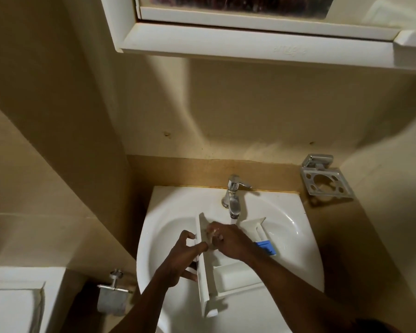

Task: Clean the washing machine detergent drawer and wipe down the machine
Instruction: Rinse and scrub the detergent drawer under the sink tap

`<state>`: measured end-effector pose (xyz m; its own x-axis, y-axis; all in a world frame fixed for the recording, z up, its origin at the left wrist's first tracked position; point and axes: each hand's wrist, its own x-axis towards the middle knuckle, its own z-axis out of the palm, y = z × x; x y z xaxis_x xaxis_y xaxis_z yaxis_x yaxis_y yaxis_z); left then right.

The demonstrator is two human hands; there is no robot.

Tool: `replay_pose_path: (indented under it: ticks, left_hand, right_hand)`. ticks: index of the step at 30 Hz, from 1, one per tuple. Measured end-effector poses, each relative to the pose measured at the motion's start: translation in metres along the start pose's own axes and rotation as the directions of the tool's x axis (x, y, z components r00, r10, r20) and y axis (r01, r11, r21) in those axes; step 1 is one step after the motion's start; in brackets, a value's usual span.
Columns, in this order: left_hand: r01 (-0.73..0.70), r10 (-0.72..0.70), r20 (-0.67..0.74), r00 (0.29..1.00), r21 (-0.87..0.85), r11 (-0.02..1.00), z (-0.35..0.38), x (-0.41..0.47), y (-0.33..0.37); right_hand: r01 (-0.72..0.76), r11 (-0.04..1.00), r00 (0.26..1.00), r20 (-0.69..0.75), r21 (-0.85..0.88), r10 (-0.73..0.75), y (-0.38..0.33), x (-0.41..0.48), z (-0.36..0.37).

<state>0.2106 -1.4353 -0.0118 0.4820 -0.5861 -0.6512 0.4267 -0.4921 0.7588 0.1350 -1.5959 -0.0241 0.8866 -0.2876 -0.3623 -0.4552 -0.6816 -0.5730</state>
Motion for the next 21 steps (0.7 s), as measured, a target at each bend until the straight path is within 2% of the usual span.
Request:
replay_pose_path:
  ticks: [2,4,6,8,10,12,14,16,18,19,21]
  left_hand:
    - [0.01,-0.01,-0.002,1.0,-0.003,1.0,-0.004,-0.002,-0.001]
    - [0.012,-0.012,0.012,1.0,-0.023,1.0,-0.008,-0.003,-0.003]
    - [0.013,-0.012,0.029,1.0,-0.034,0.999,-0.008,-0.002,-0.003]
    - [0.013,-0.012,0.033,0.999,-0.025,1.0,-0.006,-0.002,-0.003]
    - [0.007,-0.006,0.028,1.0,-0.035,0.999,-0.006,-0.001,-0.004]
    - [0.004,-0.003,0.022,1.0,-0.05,0.999,-0.01,0.0,-0.007]
    - [0.004,-0.003,0.015,1.0,-0.042,0.999,-0.011,0.002,-0.008]
    - [0.007,-0.006,0.013,1.0,-0.022,1.0,-0.006,0.003,-0.005]
    - [0.004,-0.003,0.021,1.0,-0.006,1.0,0.0,0.001,-0.001]
    - [0.005,-0.005,0.025,1.0,-0.004,1.0,0.001,0.0,0.0]
    - [0.023,-0.023,0.021,1.0,-0.005,1.0,-0.002,0.0,0.0]
  right_hand:
    - [-0.136,0.991,0.989,-0.064,-0.018,0.134,0.011,0.002,-0.009]
    - [-0.324,0.943,0.928,-0.223,-0.08,0.3,0.026,0.004,-0.02]
    - [-0.418,0.905,0.866,-0.334,-0.079,0.372,0.034,0.006,-0.028]
    - [-0.42,0.906,0.848,-0.377,-0.048,0.373,0.026,0.006,-0.025]
    - [-0.351,0.934,0.86,-0.416,-0.065,0.294,0.019,0.005,-0.013]
    - [-0.331,0.938,0.881,-0.388,-0.1,0.27,0.015,0.002,-0.011]
    - [-0.308,0.94,0.921,-0.292,-0.145,0.257,0.01,0.001,-0.011]
    - [-0.182,0.962,0.981,-0.11,-0.204,0.162,0.0,-0.002,-0.008]
    - [-0.055,0.99,0.993,0.098,-0.131,0.068,-0.01,-0.006,-0.001]
    - [-0.041,0.996,0.989,0.139,-0.084,0.052,-0.009,-0.007,0.0]
    - [-0.099,0.992,0.991,0.077,-0.075,0.105,0.003,-0.008,-0.011]
